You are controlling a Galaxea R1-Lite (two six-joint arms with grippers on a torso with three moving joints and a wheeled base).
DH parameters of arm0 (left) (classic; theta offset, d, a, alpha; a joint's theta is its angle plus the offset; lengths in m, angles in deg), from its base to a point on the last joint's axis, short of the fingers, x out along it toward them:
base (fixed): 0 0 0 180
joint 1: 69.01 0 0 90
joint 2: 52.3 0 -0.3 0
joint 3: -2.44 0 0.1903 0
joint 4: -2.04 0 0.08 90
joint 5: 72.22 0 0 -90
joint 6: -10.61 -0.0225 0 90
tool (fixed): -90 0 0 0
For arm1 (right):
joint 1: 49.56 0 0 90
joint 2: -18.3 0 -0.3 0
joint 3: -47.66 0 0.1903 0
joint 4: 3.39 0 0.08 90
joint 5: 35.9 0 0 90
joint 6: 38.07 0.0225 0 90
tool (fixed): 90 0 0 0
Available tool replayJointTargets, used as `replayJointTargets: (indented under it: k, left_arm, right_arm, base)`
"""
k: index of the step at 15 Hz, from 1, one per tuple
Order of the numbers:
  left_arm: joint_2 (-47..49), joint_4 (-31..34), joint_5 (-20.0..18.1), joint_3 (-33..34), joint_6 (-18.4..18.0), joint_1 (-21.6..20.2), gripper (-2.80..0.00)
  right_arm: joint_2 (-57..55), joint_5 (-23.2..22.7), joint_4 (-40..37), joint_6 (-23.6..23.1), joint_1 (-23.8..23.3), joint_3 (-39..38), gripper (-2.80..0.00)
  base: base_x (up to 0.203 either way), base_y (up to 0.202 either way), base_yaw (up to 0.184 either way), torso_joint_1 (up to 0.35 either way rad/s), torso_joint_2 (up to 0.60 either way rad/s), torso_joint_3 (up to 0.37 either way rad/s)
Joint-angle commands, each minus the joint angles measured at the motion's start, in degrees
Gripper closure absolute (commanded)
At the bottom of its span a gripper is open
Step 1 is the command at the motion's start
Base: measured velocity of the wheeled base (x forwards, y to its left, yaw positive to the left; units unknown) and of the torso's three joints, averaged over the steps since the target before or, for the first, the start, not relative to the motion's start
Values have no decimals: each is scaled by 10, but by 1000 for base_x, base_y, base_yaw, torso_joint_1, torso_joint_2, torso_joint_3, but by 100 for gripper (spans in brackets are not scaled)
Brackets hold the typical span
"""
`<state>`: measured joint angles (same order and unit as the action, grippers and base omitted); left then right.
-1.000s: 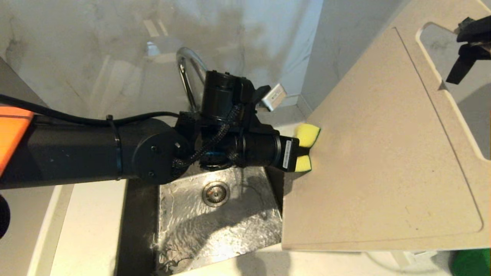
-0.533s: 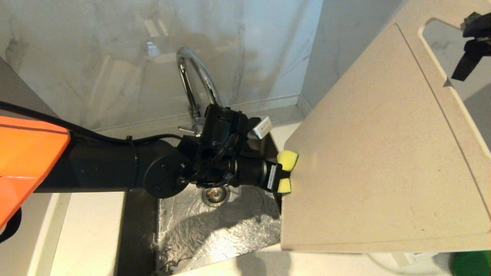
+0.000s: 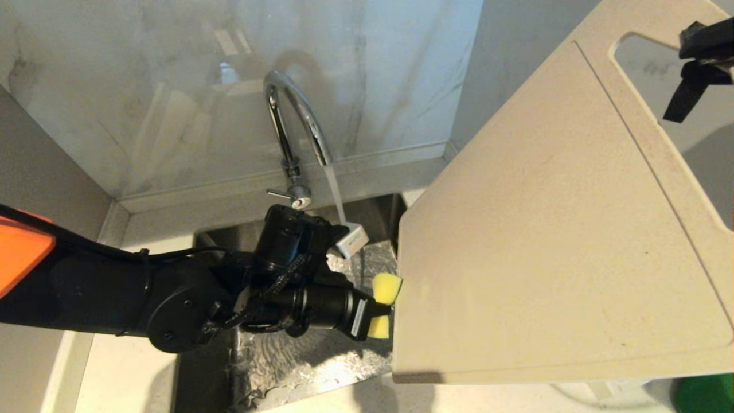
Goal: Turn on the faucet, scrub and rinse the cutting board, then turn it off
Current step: Scrub the cutting board underwater, then put down the cutting board
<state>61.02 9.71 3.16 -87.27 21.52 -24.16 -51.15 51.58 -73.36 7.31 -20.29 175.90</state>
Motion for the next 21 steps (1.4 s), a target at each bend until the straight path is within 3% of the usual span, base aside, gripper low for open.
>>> replayJointTargets:
  k: [1,8,11,18,21]
  left_arm:
    - [-71,-17,-1,81,-9,-8,0]
    - [-146,-17,3,99,-22,-14,0]
    - [-186,2,33,97,-18,-14,0]
    - [-269,74,61,40,-12,-25,0]
    - [-280,110,63,0,10,-27,0]
  right_arm:
    - [-9,-1,-2,2,0,2,0]
    - [-16,1,-3,2,0,0,0]
    - [-23,1,-3,2,0,0,0]
    - [-38,2,-12,2,-1,1,0]
    - [-51,7,-23,2,-1,3,0]
  base:
    - [0,0,0,0,0,0]
    - [0,0,0,0,0,0]
    - [0,0,0,0,0,0]
    - [0,0,0,0,0,0]
    - [0,0,0,0,0,0]
